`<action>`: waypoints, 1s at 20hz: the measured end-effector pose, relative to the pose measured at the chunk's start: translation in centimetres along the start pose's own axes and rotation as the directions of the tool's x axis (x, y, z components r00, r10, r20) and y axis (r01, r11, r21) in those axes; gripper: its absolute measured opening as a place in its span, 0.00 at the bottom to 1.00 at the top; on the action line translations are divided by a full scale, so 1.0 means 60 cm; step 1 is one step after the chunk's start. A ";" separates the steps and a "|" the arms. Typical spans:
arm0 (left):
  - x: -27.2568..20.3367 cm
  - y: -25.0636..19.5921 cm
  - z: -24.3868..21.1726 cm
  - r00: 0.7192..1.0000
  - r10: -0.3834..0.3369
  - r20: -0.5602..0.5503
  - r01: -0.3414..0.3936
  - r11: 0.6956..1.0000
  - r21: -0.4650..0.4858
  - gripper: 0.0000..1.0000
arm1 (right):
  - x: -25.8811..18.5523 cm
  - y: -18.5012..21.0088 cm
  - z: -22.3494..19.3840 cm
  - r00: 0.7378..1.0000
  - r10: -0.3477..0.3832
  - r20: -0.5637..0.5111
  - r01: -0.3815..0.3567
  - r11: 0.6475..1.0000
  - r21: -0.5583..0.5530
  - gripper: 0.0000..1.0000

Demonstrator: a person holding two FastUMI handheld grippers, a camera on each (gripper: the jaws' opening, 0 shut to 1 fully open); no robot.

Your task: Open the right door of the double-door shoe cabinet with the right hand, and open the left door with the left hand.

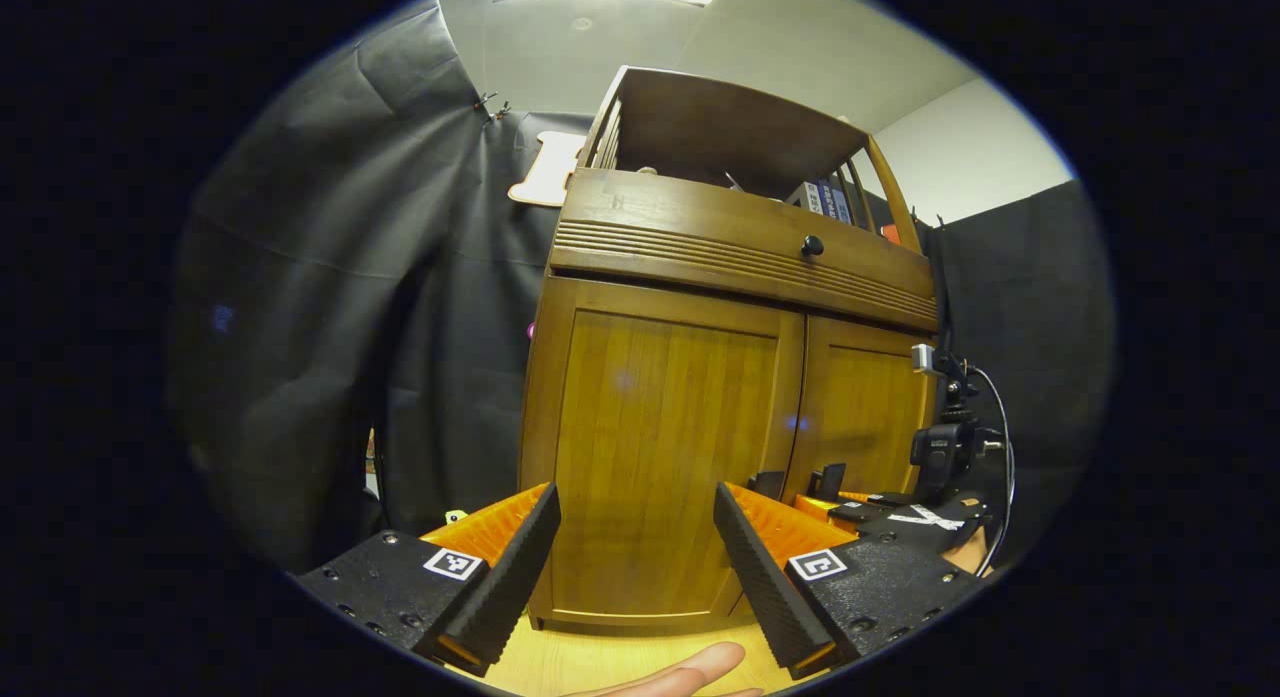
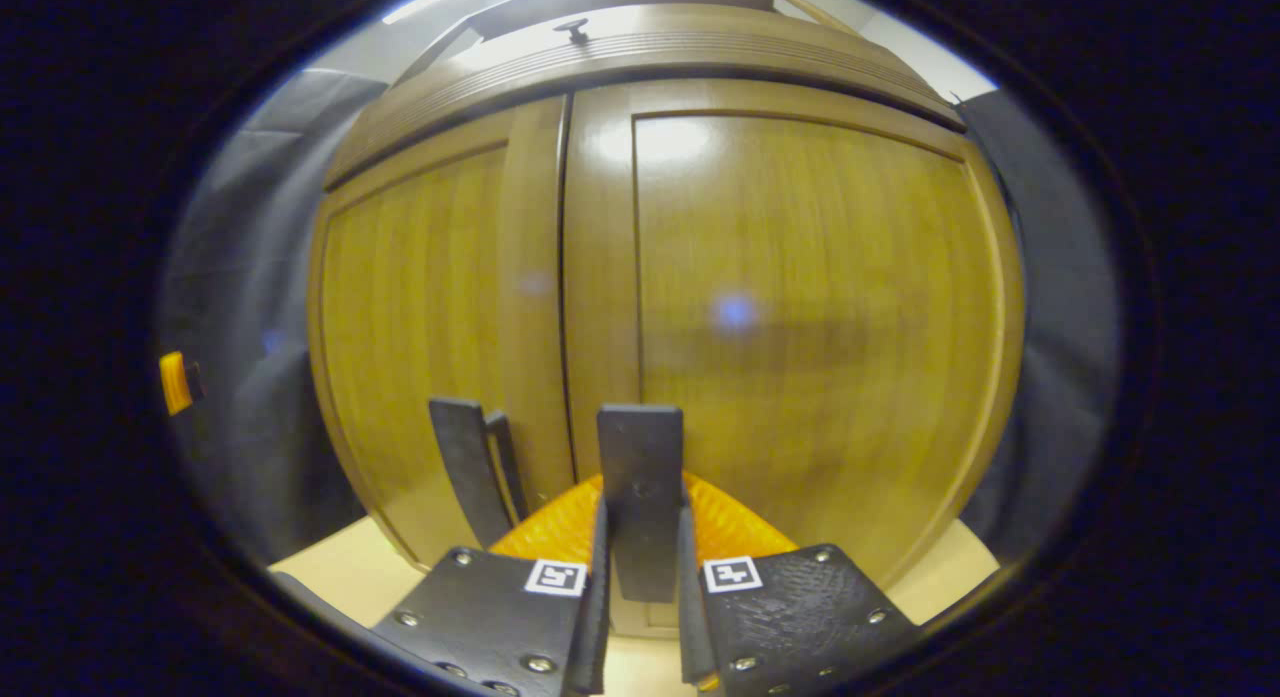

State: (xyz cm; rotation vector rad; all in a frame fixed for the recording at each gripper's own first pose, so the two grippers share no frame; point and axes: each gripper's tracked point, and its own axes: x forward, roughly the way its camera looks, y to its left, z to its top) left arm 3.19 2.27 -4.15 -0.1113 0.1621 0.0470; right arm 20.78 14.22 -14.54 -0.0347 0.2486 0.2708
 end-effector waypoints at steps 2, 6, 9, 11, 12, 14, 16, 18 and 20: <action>0.002 -0.008 -0.006 1.000 -0.015 -0.010 0.015 1.000 0.005 0.95 | -0.008 -0.003 -0.003 1.000 0.006 0.000 -0.006 1.000 -0.009 0.28; -0.001 -0.017 -0.008 0.999 -0.036 -0.013 0.036 0.999 0.021 0.95 | -0.027 0.001 -0.004 0.998 0.057 0.008 -0.057 0.998 0.018 0.31; -0.002 -0.021 -0.008 0.999 -0.042 -0.013 0.042 0.999 0.023 0.92 | -0.022 0.005 0.002 0.996 0.092 0.001 -0.092 0.996 -0.021 0.27; -0.004 -0.022 -0.005 0.999 -0.045 -0.006 0.045 0.999 0.023 0.92 | -0.022 0.008 0.005 0.994 0.109 -0.015 -0.109 0.994 -0.021 0.29; -0.005 -0.023 -0.005 0.999 -0.043 -0.004 0.043 0.999 0.024 0.92 | -0.021 0.006 0.010 0.994 0.112 -0.016 -0.112 0.994 -0.001 0.29; -0.005 -0.024 -0.005 0.999 -0.042 -0.002 0.042 0.999 0.025 0.95 | -0.021 0.004 0.009 0.993 0.115 -0.025 -0.115 0.993 0.017 0.29; -0.005 -0.029 -0.008 0.999 -0.044 -0.006 0.045 0.998 0.032 0.92 | -0.022 0.004 0.006 0.993 0.117 -0.029 -0.117 0.993 0.013 0.29; -0.005 -0.035 -0.010 0.999 -0.050 -0.008 0.050 0.998 0.042 0.95 | -0.022 0.006 0.004 0.992 0.122 -0.029 -0.121 0.992 0.021 0.29; -0.006 -0.048 -0.010 0.998 -0.069 -0.004 0.070 0.995 0.066 0.92 | -0.024 0.004 0.006 0.993 0.119 -0.028 -0.118 0.992 0.043 0.27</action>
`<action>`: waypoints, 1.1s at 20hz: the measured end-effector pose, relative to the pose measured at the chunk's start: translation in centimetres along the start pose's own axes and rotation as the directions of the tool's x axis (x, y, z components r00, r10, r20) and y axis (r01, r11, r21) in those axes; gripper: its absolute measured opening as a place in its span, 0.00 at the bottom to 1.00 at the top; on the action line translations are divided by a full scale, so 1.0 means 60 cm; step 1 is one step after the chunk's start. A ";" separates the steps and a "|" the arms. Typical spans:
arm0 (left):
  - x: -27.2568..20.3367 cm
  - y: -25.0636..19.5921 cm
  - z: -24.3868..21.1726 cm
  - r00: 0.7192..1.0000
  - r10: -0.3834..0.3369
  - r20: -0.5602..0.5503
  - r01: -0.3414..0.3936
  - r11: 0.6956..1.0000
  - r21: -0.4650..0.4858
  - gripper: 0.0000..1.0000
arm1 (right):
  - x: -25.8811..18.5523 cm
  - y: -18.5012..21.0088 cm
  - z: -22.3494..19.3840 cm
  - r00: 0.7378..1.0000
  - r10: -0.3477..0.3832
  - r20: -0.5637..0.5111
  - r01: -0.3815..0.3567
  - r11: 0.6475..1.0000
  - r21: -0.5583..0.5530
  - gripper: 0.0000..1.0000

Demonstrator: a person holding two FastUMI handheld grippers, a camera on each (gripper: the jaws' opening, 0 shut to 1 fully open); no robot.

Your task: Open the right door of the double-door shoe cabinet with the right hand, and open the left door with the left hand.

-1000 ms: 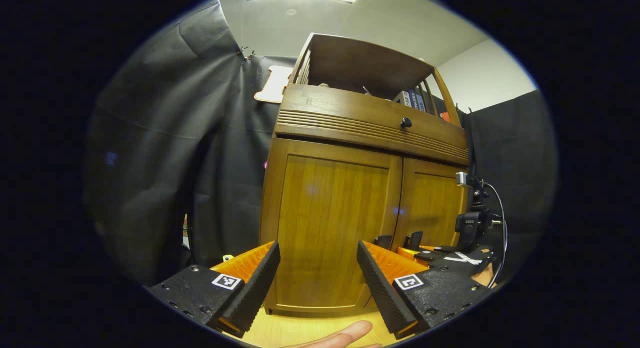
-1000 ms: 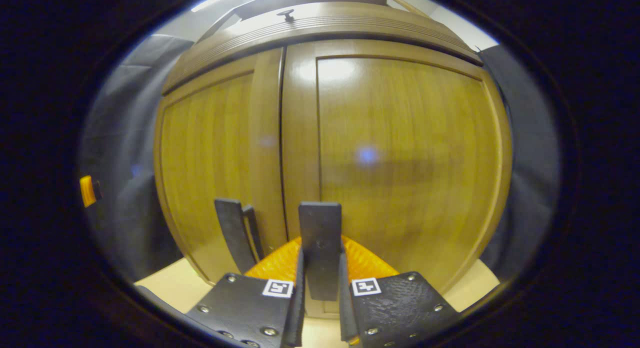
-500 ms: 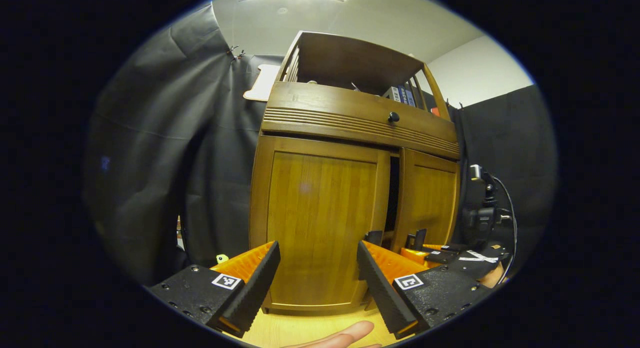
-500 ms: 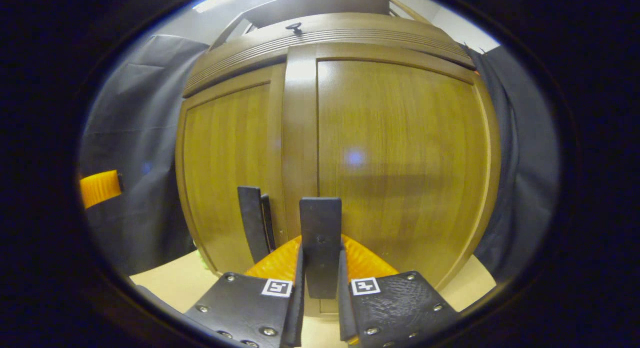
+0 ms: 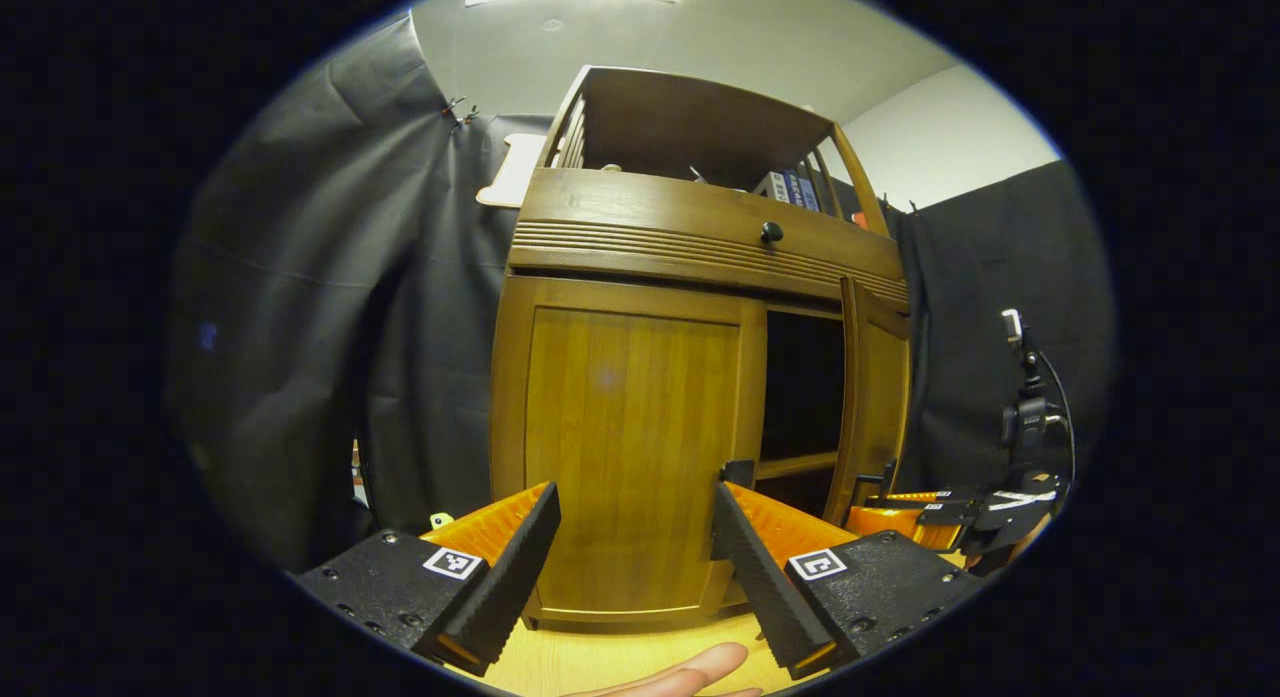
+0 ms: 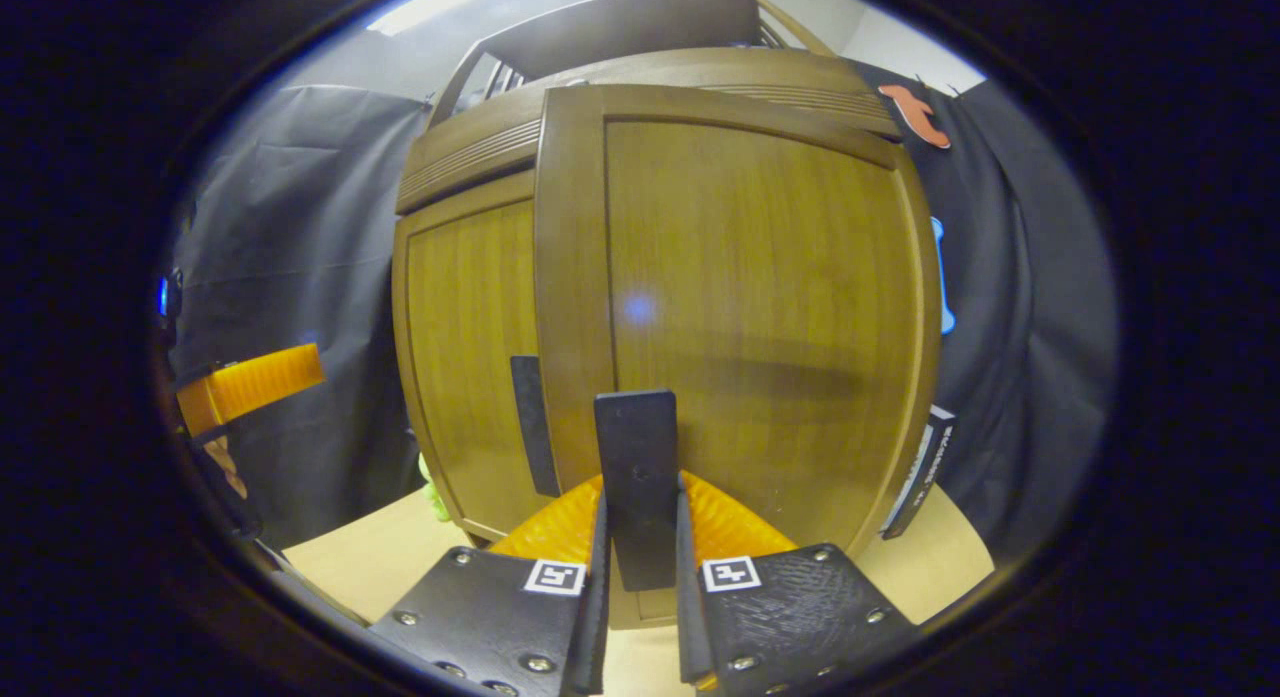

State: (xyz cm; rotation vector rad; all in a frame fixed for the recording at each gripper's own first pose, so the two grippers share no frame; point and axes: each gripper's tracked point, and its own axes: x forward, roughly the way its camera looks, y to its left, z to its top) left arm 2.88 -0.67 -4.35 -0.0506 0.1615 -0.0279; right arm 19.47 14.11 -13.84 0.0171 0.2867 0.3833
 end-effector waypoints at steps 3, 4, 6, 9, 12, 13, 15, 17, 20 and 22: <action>-0.006 -0.015 -0.001 1.000 -0.022 0.005 0.022 1.000 0.016 0.96 | -0.004 -0.003 0.006 1.000 0.003 0.013 -0.003 1.000 -0.012 0.28; -0.008 -0.020 0.000 0.999 -0.031 0.008 0.031 0.999 0.017 0.92 | -0.008 -0.002 0.011 1.000 0.002 0.011 -0.001 1.000 -0.006 0.29; -0.011 -0.028 -0.001 0.999 -0.045 0.009 0.045 0.999 0.018 0.92 | -0.006 -0.005 0.012 1.000 -0.004 0.010 0.004 1.000 -0.008 0.28; -0.012 -0.033 0.000 0.999 -0.048 0.009 0.047 0.998 0.028 0.92 | -0.015 -0.008 0.017 1.000 -0.024 0.015 0.024 1.000 -0.005 0.31; -0.012 -0.034 -0.004 0.999 -0.044 0.004 0.044 0.999 0.027 0.92 | -0.025 -0.024 0.020 0.999 -0.050 0.014 0.050 0.999 0.001 0.22; -0.012 -0.034 -0.004 0.999 -0.043 0.001 0.042 0.999 0.029 0.92 | -0.028 -0.024 0.015 0.998 -0.054 0.010 0.054 0.998 0.012 0.19; -0.011 -0.037 -0.007 0.999 -0.043 -0.003 0.044 0.998 0.034 0.95 | -0.031 -0.026 0.016 0.998 -0.061 0.010 0.061 0.998 0.000 0.19; -0.012 -0.041 -0.009 0.999 -0.050 -0.009 0.050 0.998 0.037 0.92 | -0.037 -0.038 0.015 0.997 -0.075 0.013 0.075 0.997 -0.025 0.19; -0.015 -0.046 -0.010 0.998 -0.060 -0.011 0.061 0.997 0.038 0.92 | -0.042 -0.051 0.015 0.995 -0.099 0.013 0.099 0.995 -0.023 0.19; -0.016 -0.048 -0.008 0.998 -0.064 -0.008 0.064 0.997 0.040 0.92 | -0.046 -0.057 0.015 0.990 -0.139 0.012 0.139 0.990 -0.003 0.18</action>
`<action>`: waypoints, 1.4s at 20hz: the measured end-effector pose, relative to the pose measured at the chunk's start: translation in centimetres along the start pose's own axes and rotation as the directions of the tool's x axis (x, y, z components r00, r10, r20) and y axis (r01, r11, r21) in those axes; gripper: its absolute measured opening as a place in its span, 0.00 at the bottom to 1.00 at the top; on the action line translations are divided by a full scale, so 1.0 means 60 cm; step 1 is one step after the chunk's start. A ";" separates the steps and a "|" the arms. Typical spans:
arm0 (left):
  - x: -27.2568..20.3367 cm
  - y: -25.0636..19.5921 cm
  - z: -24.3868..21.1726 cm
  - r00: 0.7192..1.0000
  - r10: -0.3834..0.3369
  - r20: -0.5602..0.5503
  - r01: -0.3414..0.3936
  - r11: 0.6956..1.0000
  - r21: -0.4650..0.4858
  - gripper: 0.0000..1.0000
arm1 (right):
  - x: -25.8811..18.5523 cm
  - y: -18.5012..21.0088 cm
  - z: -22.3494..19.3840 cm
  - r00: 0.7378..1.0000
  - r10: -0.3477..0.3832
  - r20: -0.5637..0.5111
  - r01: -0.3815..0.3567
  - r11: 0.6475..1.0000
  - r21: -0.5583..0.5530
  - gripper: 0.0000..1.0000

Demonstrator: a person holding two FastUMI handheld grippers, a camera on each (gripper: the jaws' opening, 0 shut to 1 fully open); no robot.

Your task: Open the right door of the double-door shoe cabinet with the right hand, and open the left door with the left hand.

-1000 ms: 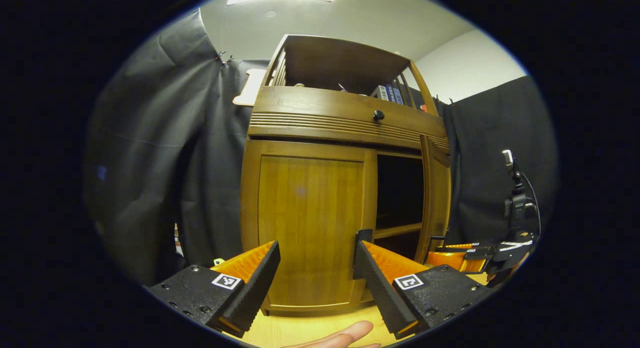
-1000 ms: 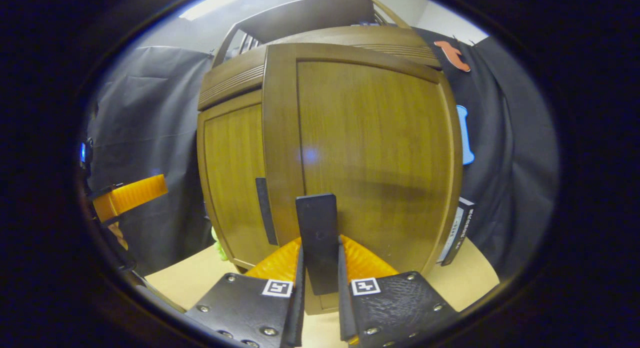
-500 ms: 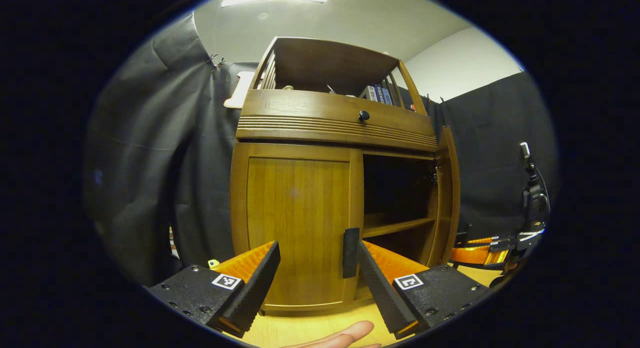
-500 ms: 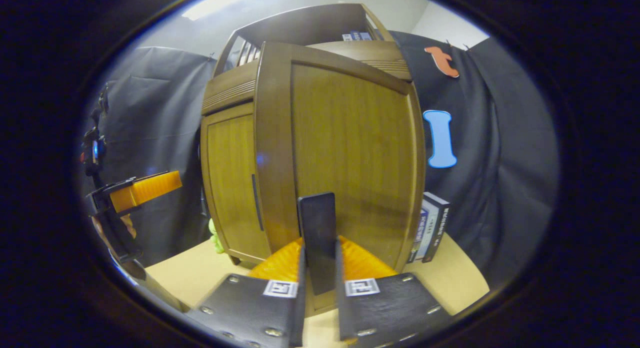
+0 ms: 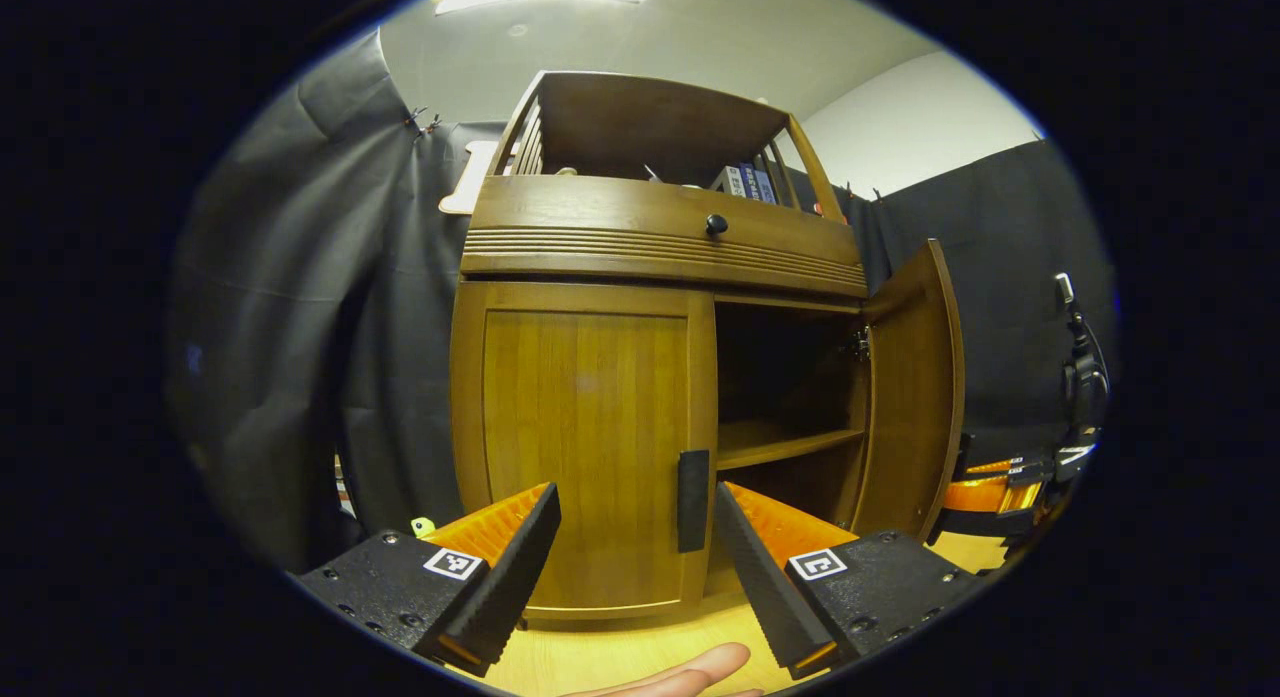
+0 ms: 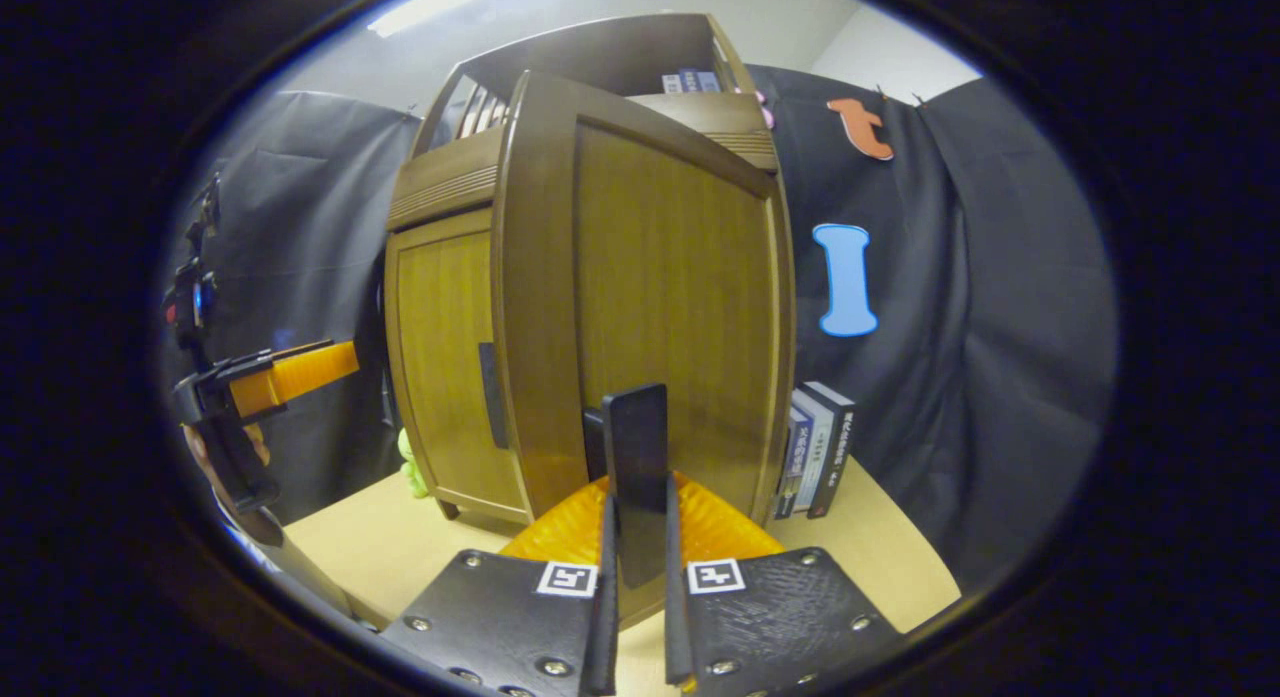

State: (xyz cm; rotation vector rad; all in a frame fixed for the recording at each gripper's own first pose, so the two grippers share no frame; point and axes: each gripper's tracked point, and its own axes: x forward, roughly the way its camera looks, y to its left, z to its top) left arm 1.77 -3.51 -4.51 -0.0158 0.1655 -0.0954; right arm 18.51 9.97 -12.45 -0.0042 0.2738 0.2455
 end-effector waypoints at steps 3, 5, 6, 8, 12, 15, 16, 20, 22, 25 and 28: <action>-0.001 0.000 0.001 1.000 -0.001 0.001 0.001 1.000 0.000 0.92 | -0.007 -0.021 0.001 0.998 -0.059 0.001 0.059 0.998 -0.009 0.18; -0.003 0.001 0.000 1.000 0.000 0.001 0.000 1.000 0.001 0.92 | -0.007 -0.037 -0.001 0.996 -0.092 -0.001 0.092 0.995 -0.041 0.18; -0.004 0.001 0.000 1.000 0.000 0.001 0.000 1.000 0.001 0.92 | -0.007 -0.050 -0.005 0.993 -0.114 -0.007 0.113 0.990 -0.080 0.18; -0.004 0.002 0.002 1.000 0.002 0.003 -0.002 1.000 0.003 0.92 | -0.015 -0.084 0.000 0.986 -0.165 0.010 0.165 0.977 -0.136 0.18; -0.002 0.002 0.002 1.000 0.003 0.003 -0.003 1.000 0.002 0.92 | -0.007 -0.099 0.002 0.983 -0.183 0.028 0.185 0.973 -0.135 0.17; 0.002 -0.001 -0.003 1.000 0.001 -0.007 -0.001 1.000 0.002 0.92 | -0.006 -0.109 0.003 0.979 -0.200 0.032 0.202 0.974 -0.100 0.17; 0.003 -0.001 -0.006 1.000 0.004 -0.012 -0.004 1.000 0.004 0.92 | -0.006 -0.111 0.004 0.980 -0.198 0.032 0.200 0.975 -0.096 0.17; 0.005 -0.003 -0.010 1.000 0.008 -0.021 -0.008 1.000 0.008 0.92 | -0.003 -0.127 0.005 0.981 -0.191 0.039 0.193 0.980 -0.044 0.17; 0.009 -0.007 -0.014 1.000 0.007 -0.026 -0.007 1.000 0.012 0.92 | -0.003 -0.135 0.008 0.984 -0.174 0.030 0.174 0.985 -0.010 0.17; 0.017 -0.019 -0.021 0.999 -0.010 -0.034 0.010 1.000 -0.001 0.92 | 0.001 -0.137 0.006 0.993 -0.112 0.025 0.112 0.994 -0.009 0.17; 0.027 -0.030 -0.031 0.998 -0.028 -0.049 0.027 1.000 -0.012 0.96 | 0.001 -0.143 0.010 0.997 -0.060 0.039 0.060 0.998 -0.013 0.20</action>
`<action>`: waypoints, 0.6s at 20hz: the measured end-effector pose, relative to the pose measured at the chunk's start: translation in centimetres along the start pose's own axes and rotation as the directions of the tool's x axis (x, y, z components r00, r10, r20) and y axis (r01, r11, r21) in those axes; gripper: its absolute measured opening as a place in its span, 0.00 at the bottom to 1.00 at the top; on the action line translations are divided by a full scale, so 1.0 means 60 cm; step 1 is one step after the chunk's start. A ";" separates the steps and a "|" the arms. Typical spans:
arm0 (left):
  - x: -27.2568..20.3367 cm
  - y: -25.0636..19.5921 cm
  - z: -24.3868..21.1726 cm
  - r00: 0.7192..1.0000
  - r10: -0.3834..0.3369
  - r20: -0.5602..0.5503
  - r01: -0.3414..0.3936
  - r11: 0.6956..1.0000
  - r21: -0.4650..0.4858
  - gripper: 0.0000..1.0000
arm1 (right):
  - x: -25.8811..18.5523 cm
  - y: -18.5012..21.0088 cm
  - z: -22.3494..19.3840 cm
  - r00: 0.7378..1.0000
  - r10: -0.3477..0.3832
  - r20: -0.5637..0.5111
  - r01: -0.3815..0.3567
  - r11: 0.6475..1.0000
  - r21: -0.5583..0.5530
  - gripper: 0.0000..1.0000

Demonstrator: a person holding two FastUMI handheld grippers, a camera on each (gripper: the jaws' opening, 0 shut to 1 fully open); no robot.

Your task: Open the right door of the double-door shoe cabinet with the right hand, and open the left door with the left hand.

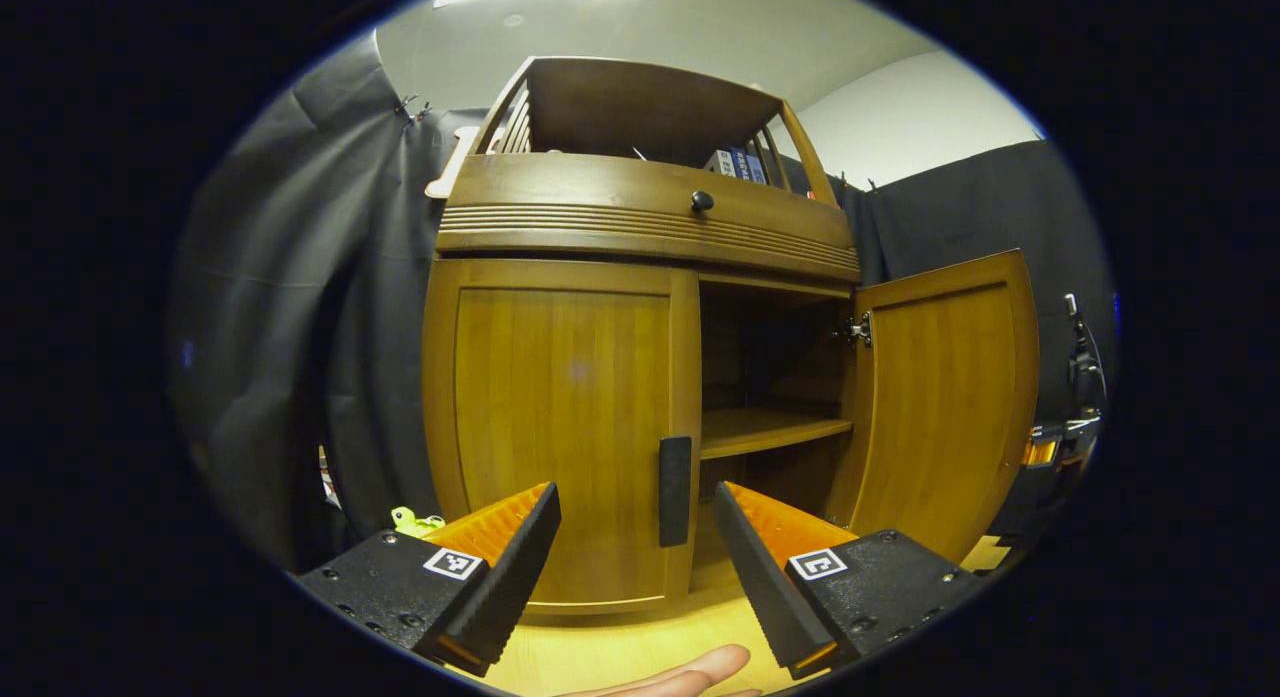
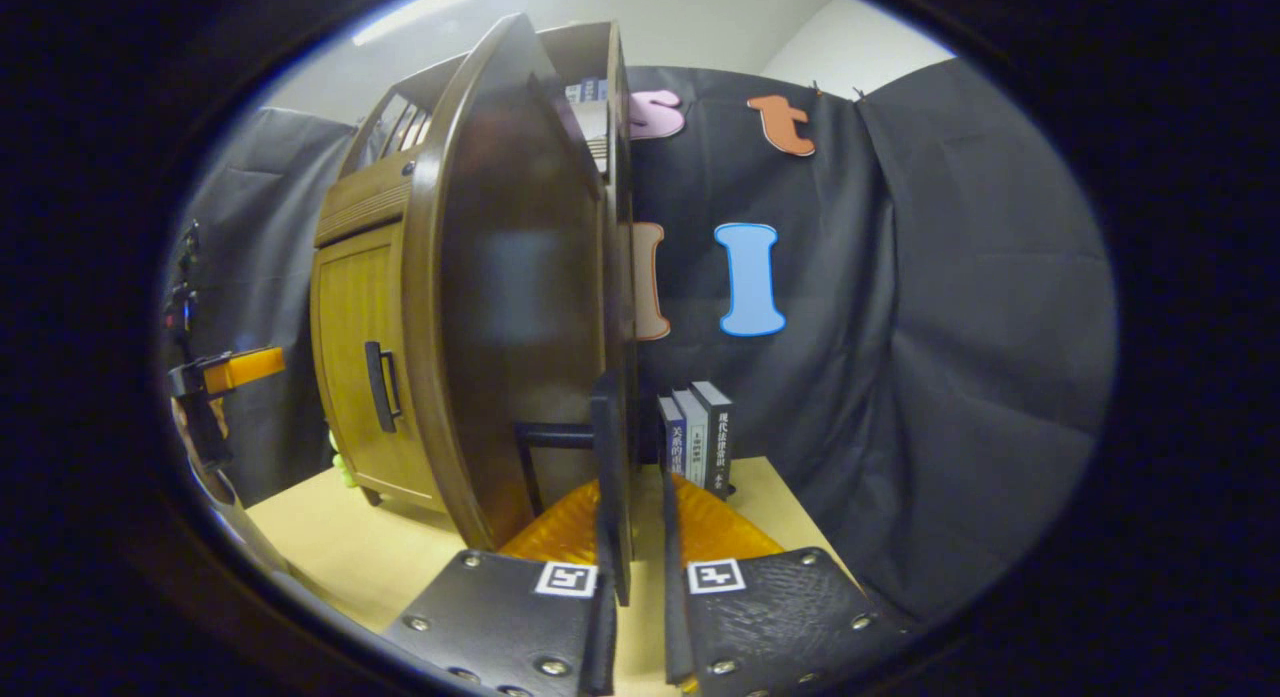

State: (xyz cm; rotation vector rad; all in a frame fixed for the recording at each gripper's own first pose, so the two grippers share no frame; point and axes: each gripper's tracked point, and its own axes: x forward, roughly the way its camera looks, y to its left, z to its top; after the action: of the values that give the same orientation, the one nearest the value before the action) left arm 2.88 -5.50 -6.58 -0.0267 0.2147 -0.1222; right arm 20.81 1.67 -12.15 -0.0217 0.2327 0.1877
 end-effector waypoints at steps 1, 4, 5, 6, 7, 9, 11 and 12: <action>0.003 -0.003 -0.002 1.000 -0.003 -0.002 0.003 1.000 0.000 0.96 | 0.002 -0.002 0.002 1.000 0.014 0.008 -0.014 1.000 0.003 0.30; 0.015 -0.008 -0.015 1.000 0.002 -0.017 -0.002 1.000 0.011 0.96 | 0.016 -0.007 0.005 0.999 0.041 0.034 -0.041 0.999 0.003 0.33; 0.020 -0.008 -0.021 1.000 0.010 -0.029 -0.010 1.000 0.016 0.96 | 0.008 -0.010 0.008 0.998 0.041 0.038 -0.041 0.999 -0.001 0.35; 0.026 -0.007 -0.028 0.999 0.019 -0.040 -0.018 1.000 0.019 0.92 | 0.011 -0.013 0.006 0.999 0.039 0.038 -0.039 0.999 -0.004 0.51; 0.031 -0.007 -0.033 0.999 0.025 -0.044 -0.024 1.000 0.020 0.96 | 0.008 -0.019 0.007 0.999 0.031 0.040 -0.031 1.000 -0.006 0.55; 0.045 -0.006 -0.046 0.998 0.039 -0.057 -0.038 0.999 0.025 0.96 | 0.008 -0.029 0.003 0.998 0.022 0.050 -0.023 1.000 0.004 0.83; 0.063 -0.005 -0.063 0.996 0.058 -0.073 -0.056 0.998 0.029 0.96 | 0.011 -0.019 0.008 0.998 0.018 0.056 -0.018 1.000 -0.002 0.99; 0.075 -0.005 -0.073 0.994 0.066 -0.082 -0.063 0.997 0.032 0.93 | 0.011 -0.019 0.010 0.998 0.018 0.056 -0.017 1.000 -0.013 1.00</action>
State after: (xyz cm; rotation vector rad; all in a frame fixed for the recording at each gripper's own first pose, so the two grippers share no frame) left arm 6.27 -6.45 -11.83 0.0148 0.2960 -0.0620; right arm 21.78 0.70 -11.70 -0.0265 0.1757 0.2066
